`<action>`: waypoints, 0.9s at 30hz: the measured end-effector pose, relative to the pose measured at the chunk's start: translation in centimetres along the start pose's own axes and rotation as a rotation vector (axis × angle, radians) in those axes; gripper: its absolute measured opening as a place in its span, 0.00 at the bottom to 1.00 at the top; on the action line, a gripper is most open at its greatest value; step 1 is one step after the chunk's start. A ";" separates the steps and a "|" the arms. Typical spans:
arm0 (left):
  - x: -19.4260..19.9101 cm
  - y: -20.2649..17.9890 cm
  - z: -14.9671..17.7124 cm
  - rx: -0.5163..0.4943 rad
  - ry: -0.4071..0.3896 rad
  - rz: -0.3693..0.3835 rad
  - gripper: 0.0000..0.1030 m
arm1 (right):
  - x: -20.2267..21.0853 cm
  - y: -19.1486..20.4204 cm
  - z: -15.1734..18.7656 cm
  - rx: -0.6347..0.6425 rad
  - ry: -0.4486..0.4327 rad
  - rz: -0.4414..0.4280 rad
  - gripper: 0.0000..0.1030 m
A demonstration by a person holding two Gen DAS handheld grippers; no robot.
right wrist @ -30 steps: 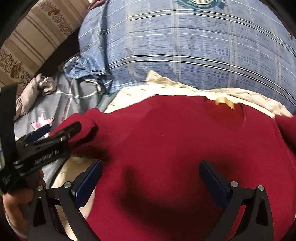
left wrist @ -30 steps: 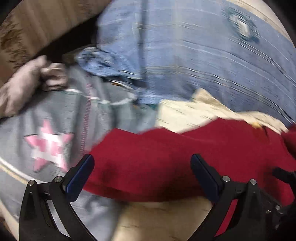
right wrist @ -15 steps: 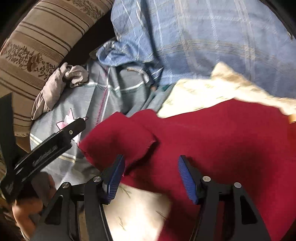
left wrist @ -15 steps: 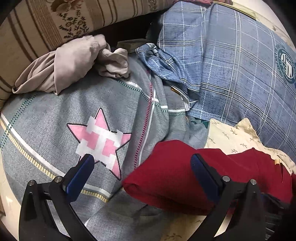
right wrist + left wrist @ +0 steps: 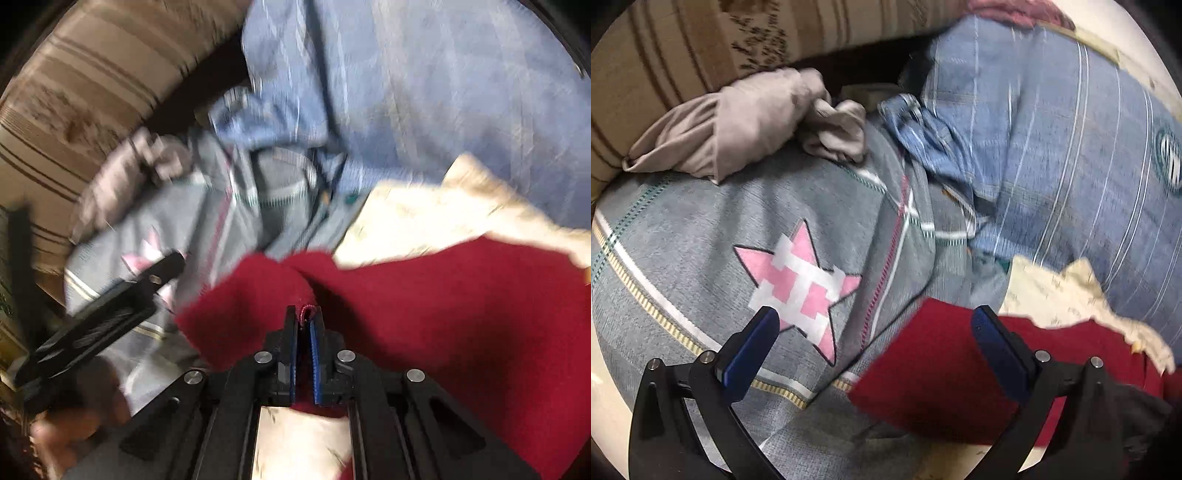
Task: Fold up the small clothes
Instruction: 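Grasp the sweater side edge with the right tool and fold it across the body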
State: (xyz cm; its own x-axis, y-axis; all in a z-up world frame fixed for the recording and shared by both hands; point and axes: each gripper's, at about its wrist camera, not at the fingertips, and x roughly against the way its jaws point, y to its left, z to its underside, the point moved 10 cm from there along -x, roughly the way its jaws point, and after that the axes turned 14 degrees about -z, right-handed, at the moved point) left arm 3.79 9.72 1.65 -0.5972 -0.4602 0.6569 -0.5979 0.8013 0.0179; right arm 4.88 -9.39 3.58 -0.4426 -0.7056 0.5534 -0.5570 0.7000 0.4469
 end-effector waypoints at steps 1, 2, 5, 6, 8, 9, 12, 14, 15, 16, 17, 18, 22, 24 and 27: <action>0.1 0.2 -0.1 0.015 -0.004 0.006 1.00 | 2.2 -0.3 -0.7 0.017 -0.029 0.024 0.05; 0.2 0.3 -0.2 0.027 -0.005 0.012 1.00 | 4.0 -0.8 -1.1 0.031 -0.051 0.053 0.05; 0.3 -0.1 0.2 0.021 0.007 0.026 1.00 | 10.1 -3.6 -2.0 0.052 -0.107 0.186 0.05; 0.5 -0.5 0.3 0.013 0.006 0.031 1.00 | 12.3 -5.3 -2.0 0.049 -0.117 0.248 0.05; 1.0 -1.4 0.6 -0.013 -0.004 0.049 1.00 | 15.3 -8.8 -1.1 0.014 -0.112 0.356 0.05; 1.4 -2.2 0.8 -0.034 -0.013 0.059 1.00 | 16.6 -10.8 -0.4 -0.015 -0.106 0.407 0.05; 2.5 -4.6 1.6 -0.099 -0.033 0.099 1.00 | 19.1 -16.4 2.1 -0.103 -0.076 0.549 0.05; 3.2 -6.2 2.2 -0.145 -0.044 0.129 1.00 | 19.4 -19.3 3.9 -0.163 -0.042 0.575 0.05; 3.5 -7.1 2.5 -0.169 -0.051 0.143 1.00 | 19.3 -20.6 4.9 -0.198 -0.022 0.584 0.05; 3.9 -7.9 2.9 -0.188 -0.054 0.160 1.00 | 19.2 -21.2 5.3 -0.208 -0.014 0.590 0.05; 4.2 -8.9 3.3 -0.208 -0.052 0.186 1.00 | 19.6 -21.8 5.8 -0.208 -0.007 0.606 0.05; 4.4 -9.5 3.6 -0.219 -0.047 0.207 1.00 | 20.1 -22.2 5.9 -0.200 -0.011 0.625 0.05; 5.1 -11.7 4.9 -0.269 -0.037 0.271 1.00 | 22.6 -23.8 5.9 -0.210 -0.048 0.697 0.05; 5.0 -12.7 5.7 -0.301 -0.025 0.284 1.00 | 22.4 -25.2 6.7 -0.242 -0.024 0.690 0.06; 4.6 -14.1 7.1 -0.365 -0.012 0.257 1.00 | 21.4 -26.7 8.0 -0.281 0.024 0.672 0.18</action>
State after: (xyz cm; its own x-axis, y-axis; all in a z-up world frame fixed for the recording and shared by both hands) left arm 5.65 -6.42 -0.94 -0.7091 -0.2307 0.6663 -0.2021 0.9718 0.1214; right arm 4.64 -44.05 -2.08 -0.6085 -0.1133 0.7854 0.0322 0.9854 0.1671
